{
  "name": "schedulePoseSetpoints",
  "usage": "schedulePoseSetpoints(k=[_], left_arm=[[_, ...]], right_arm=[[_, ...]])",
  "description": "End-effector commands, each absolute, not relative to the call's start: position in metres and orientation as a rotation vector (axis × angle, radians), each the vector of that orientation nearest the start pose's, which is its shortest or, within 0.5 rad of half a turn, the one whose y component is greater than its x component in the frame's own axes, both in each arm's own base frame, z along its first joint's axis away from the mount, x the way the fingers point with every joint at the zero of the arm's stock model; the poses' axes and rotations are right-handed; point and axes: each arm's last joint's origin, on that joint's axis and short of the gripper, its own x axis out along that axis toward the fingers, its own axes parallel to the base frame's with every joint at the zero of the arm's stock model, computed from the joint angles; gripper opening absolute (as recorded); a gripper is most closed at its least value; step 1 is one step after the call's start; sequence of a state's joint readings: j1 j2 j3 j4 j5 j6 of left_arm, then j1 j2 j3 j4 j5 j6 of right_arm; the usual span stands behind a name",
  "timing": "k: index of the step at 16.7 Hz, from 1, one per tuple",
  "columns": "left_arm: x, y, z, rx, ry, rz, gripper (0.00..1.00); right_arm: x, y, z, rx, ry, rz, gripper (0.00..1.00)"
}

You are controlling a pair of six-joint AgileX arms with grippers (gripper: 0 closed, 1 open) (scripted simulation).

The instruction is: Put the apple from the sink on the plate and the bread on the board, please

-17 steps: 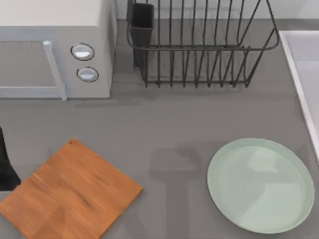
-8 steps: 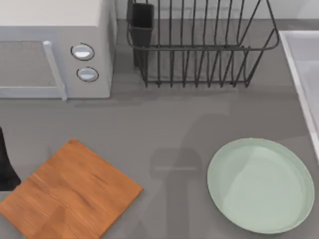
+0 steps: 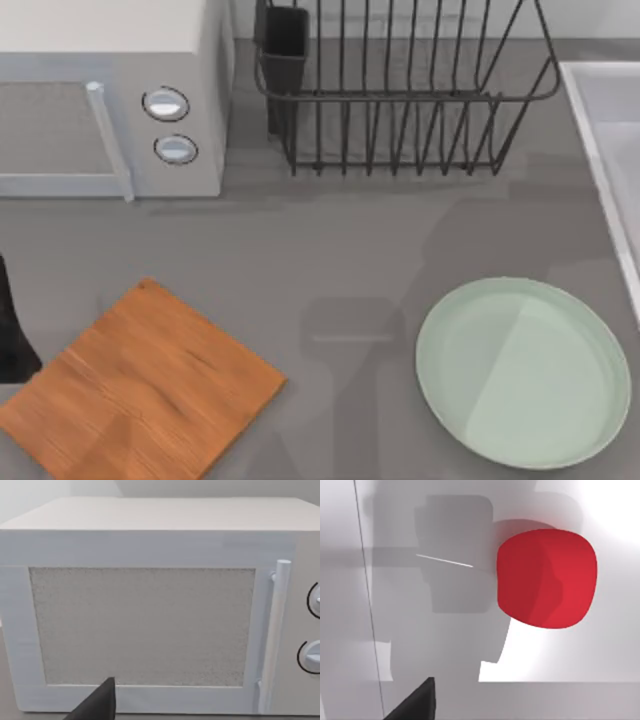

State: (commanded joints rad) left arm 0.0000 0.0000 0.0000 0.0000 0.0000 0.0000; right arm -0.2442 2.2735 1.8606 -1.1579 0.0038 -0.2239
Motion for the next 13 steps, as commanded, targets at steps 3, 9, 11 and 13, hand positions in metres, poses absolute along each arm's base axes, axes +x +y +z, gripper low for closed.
schedulePoseSetpoints(k=[3,9,11,13], left_arm=[[0.106,-0.001,0.160,0.000,0.000,0.000,1.00],[0.106,-0.001,0.160,0.000,0.000,0.000,1.00],[0.106,-0.001,0.160,0.000,0.000,0.000,1.00],[0.106,-0.001,0.160,0.000,0.000,0.000,1.00]], right_arm=[[0.433,-0.100,0.158,0.004,1.571,-0.004,1.00],[0.441,-0.103,0.083,0.004,1.561,-0.008,1.00],[0.441,-0.104,0.048,0.003,1.551,-0.010,1.00],[0.437,-0.103,0.019,0.005,1.559,-0.009,1.00]])
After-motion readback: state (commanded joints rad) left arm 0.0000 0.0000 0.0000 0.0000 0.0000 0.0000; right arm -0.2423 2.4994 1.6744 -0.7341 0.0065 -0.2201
